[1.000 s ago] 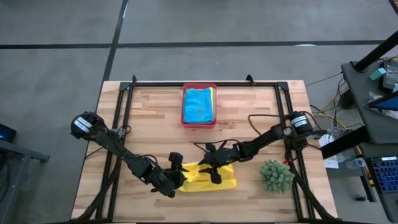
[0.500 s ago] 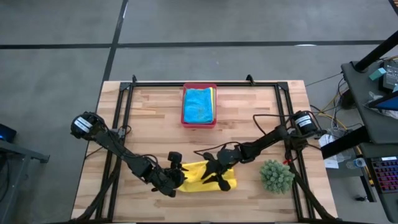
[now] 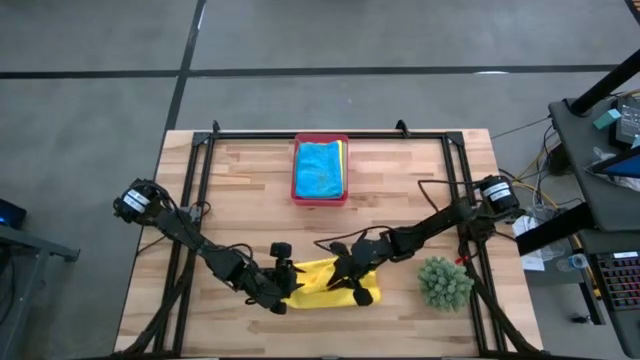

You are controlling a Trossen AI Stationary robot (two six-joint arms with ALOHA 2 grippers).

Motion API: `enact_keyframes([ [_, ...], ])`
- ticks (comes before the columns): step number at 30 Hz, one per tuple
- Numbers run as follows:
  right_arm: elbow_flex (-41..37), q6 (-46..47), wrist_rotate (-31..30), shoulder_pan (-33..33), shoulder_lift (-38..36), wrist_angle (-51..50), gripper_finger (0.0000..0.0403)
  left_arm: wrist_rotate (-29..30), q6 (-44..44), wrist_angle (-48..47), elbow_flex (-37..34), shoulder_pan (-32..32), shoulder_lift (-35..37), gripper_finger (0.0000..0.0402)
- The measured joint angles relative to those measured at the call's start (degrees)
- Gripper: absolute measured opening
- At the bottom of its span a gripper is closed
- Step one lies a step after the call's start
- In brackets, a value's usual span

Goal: Fold microfiber towels
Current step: Fold the yellow towel

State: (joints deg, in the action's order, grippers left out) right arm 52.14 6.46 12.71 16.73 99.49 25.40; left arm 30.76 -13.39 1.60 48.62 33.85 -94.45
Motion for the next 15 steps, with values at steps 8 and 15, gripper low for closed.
enact_keyframes([
  [8,0.00,-0.71,-6.88,-0.52,-1.46,-2.53,0.0066,-0.01,-0.11,1.48,-1.38,-0.15,0.00,0.0142],
  [15,2.64,1.23,-7.07,-1.09,1.86,-1.68,0.0127,-0.03,-1.37,8.82,-5.01,-0.15,0.00,0.0142],
])
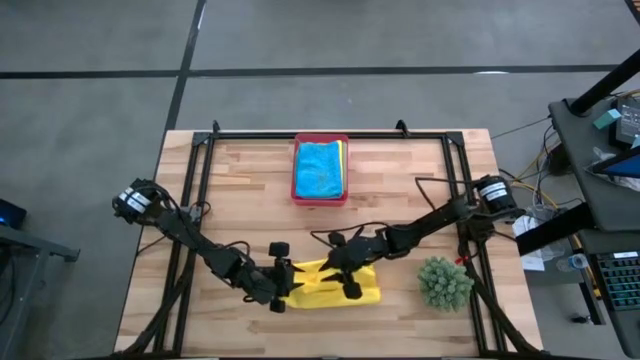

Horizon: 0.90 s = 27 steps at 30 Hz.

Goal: Fold microfiber towels
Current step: Fold the yellow towel

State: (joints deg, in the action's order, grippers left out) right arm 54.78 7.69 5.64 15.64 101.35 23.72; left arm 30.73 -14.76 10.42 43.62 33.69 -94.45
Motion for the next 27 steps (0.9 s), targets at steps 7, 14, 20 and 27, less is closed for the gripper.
enact_keyframes([
  [7,6.43,-1.67,0.37,0.09,5.14,-4.46,0.0193,-0.02,-0.37,3.63,-2.33,0.00,-0.02,0.0141],
  [14,11.01,-5.33,1.96,0.40,6.37,-12.79,0.0197,4.15,-1.58,3.65,-4.63,-0.65,-0.02,0.0141],
  [20,11.93,-5.31,7.77,0.76,6.73,-12.90,0.0137,7.35,-6.10,3.72,-7.47,-2.31,-0.02,0.0141],
  [27,12.00,-5.25,8.43,1.59,6.76,-13.24,0.0077,7.38,-7.33,2.05,-7.67,-4.01,-0.02,0.0141],
])
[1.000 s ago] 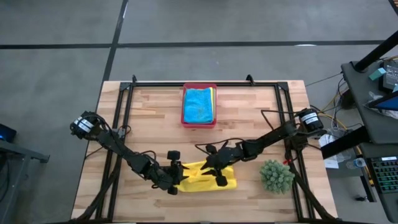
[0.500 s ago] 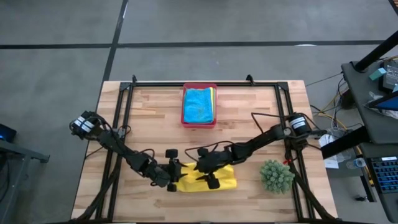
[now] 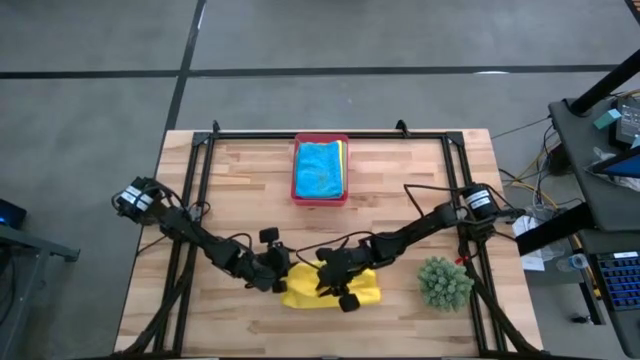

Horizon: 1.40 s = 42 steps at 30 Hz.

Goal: Fold microfiber towels
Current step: Fold the yellow towel

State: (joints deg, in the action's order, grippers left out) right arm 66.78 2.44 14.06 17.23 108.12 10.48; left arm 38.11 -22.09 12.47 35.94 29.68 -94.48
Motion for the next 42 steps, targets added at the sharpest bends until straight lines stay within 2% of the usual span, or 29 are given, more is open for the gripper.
enact_keyframes([
  [10,-0.11,2.47,2.93,0.29,0.00,-2.80,0.0033,0.82,0.35,-1.99,0.39,-1.30,0.00,0.0141],
  [12,-0.20,2.96,2.93,0.34,0.00,-3.18,0.0026,-1.03,0.37,-1.86,1.31,-1.22,0.00,0.0141],
  [14,-0.26,2.93,2.91,0.40,0.00,-3.28,0.0020,-7.09,0.56,-1.92,2.35,-1.19,0.29,0.0141],
  [19,-0.42,2.91,2.87,0.40,0.00,-2.97,0.0009,-29.64,1.16,-0.85,4.06,-1.11,0.85,0.0141],
  [21,-0.42,2.97,2.82,0.40,0.22,-2.76,0.0009,-33.36,-1.81,-0.54,4.69,-0.97,0.85,0.0141],
  [25,-0.26,4.33,2.65,0.40,1.97,-2.41,0.0009,-33.77,-7.37,-0.72,4.88,-1.08,0.89,0.0141],
  [29,1.01,5.05,3.33,0.40,4.79,-2.52,0.0009,-34.11,-7.56,-0.83,4.87,-1.08,1.18,0.0141],
  [33,2.89,5.01,5.86,0.26,6.37,-2.13,0.0009,-28.35,-7.58,-0.92,4.85,-1.21,1.14,0.0141],
  [37,3.51,4.03,5.88,0.24,6.64,-2.30,0.0009,-22.39,-8.30,-0.92,4.74,-1.24,1.14,0.0141],
  [42,4.09,3.89,5.56,0.26,6.56,-2.48,0.0008,-20.92,-12.13,-1.02,4.66,-1.41,-0.21,0.0141],
])
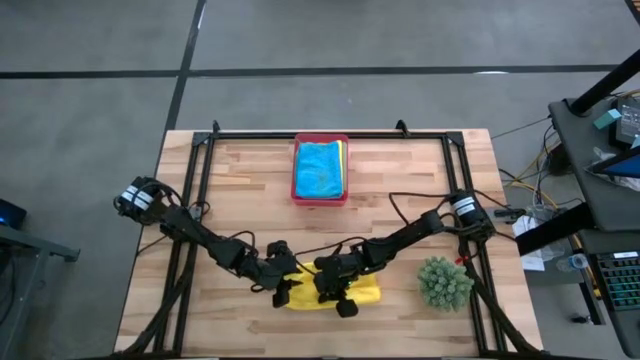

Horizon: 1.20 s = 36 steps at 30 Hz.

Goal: Fold microfiber towels
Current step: Fold the yellow towel

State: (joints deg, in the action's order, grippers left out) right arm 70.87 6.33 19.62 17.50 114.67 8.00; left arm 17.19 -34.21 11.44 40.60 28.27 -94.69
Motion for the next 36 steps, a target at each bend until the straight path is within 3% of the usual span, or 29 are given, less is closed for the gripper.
enact_keyframes([
  [9,0.04,-0.35,-0.13,0.00,-0.02,-0.20,0.0009,0.09,-0.15,1.41,0.11,-0.04,-3.96,0.0129],
  [18,0.04,-1.18,-1.64,0.00,-0.30,-0.29,0.0009,0.07,4.85,1.68,1.07,-0.02,-3.90,0.0009],
  [22,0.02,-1.91,-2.02,0.00,-1.65,-1.03,0.0009,0.07,6.83,1.71,1.87,-0.02,-3.83,0.0004],
  [30,0.00,-2.93,-10.32,0.00,-4.65,-5.96,0.0009,0.10,7.06,1.85,2.23,-0.17,-3.79,0.0001],
  [36,-0.01,-3.36,-10.91,0.00,-4.72,-6.79,0.0009,0.07,4.70,1.73,2.23,-0.54,-3.79,0.0013],
])
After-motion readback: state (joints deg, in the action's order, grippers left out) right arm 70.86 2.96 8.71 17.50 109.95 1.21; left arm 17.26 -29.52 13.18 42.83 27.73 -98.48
